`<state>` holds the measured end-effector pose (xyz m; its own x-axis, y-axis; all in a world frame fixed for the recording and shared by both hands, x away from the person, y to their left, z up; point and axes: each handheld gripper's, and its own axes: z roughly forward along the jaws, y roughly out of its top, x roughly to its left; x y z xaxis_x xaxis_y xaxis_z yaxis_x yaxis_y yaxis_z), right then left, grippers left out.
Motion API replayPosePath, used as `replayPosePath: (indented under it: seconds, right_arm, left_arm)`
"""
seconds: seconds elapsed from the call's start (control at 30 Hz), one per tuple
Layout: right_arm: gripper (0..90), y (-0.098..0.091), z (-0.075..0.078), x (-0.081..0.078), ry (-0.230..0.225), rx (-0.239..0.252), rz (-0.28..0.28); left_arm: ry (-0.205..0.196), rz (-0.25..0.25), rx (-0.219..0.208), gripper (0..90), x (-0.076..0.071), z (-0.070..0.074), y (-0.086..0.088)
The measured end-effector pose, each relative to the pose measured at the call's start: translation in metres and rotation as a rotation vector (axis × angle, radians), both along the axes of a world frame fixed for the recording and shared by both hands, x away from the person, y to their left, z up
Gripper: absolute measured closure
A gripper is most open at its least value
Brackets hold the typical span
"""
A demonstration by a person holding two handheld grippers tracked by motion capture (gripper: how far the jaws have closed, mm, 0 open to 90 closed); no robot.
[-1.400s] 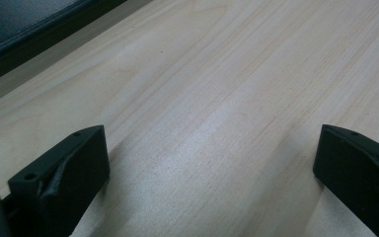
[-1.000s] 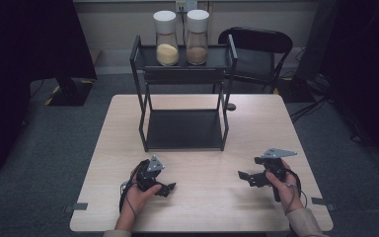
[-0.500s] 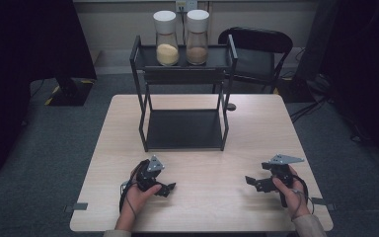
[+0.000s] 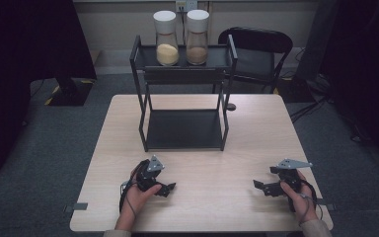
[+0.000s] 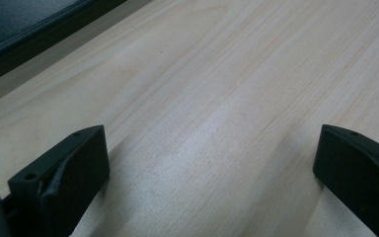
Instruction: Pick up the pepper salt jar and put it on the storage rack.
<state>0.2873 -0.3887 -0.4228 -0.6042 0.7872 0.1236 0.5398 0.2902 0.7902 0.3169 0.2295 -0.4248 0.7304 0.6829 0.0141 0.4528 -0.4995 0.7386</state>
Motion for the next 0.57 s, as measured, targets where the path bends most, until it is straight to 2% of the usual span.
replayPosePath:
  seconds: [0.13,0.2,0.37,0.57]
  right_arm:
    - [1.7,-0.004,0.000,-0.005,-0.001,-0.050,-0.005]
    - [1.7,-0.007,0.000,-0.007,0.003,-0.059,-0.007]
    - [1.7,-0.011,0.001,-0.013,-0.006,-0.133,-0.001]
    - [1.0,-0.011,0.001,-0.019,-0.026,-0.182,0.013]
  left_arm:
    - [0.000,0.000,0.000,0.0,0.000,0.000,0.000]
    - [0.000,0.001,-0.001,0.0,0.000,0.000,0.000]
    - [0.000,0.001,-0.001,0.0,0.000,0.000,0.000]
    - [0.002,-0.002,0.001,0.0,0.000,0.000,0.000]
